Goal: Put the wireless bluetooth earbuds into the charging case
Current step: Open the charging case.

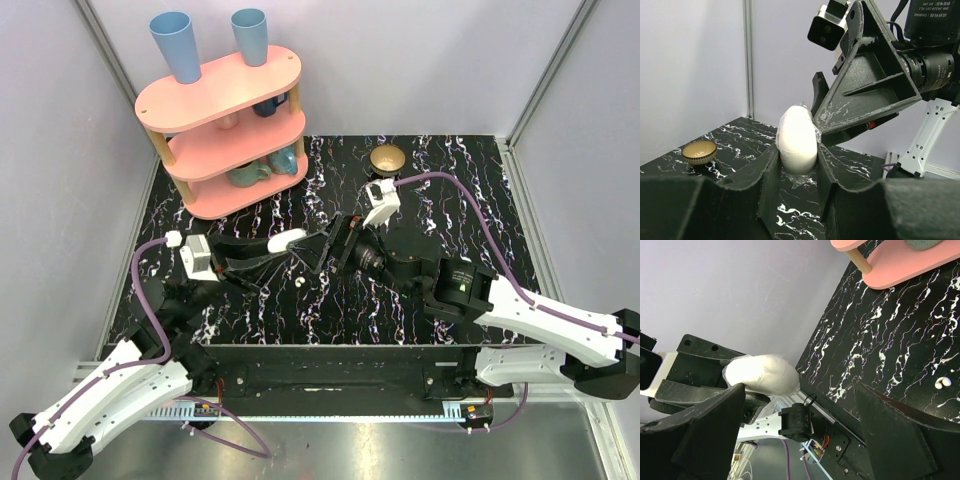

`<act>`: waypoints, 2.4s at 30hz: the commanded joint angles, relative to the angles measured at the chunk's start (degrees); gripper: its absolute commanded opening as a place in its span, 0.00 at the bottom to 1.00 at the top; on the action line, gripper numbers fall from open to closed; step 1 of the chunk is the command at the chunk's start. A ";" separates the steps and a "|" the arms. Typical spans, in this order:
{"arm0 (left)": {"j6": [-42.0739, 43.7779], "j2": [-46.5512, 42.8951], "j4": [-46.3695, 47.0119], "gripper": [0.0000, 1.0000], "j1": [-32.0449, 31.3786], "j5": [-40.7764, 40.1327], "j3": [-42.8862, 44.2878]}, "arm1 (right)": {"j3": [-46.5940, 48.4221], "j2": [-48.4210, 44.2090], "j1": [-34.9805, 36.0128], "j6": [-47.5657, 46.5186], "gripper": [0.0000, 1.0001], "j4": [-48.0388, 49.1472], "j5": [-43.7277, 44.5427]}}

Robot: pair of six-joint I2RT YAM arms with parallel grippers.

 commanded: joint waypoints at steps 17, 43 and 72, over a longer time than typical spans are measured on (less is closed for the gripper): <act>2.03 -1.77 2.13 0.00 -0.31 0.09 -0.14 | 5.06 2.81 -8.56 -4.83 0.99 3.09 -11.48; 1.77 -7.67 -0.85 0.00 -0.22 -13.37 -5.42 | 1.81 0.53 -21.57 -7.56 0.86 -6.23 -18.58; 4.41 -1.16 3.19 0.00 -0.31 0.87 -2.25 | 5.85 8.87 -20.87 -5.98 0.79 2.32 -37.86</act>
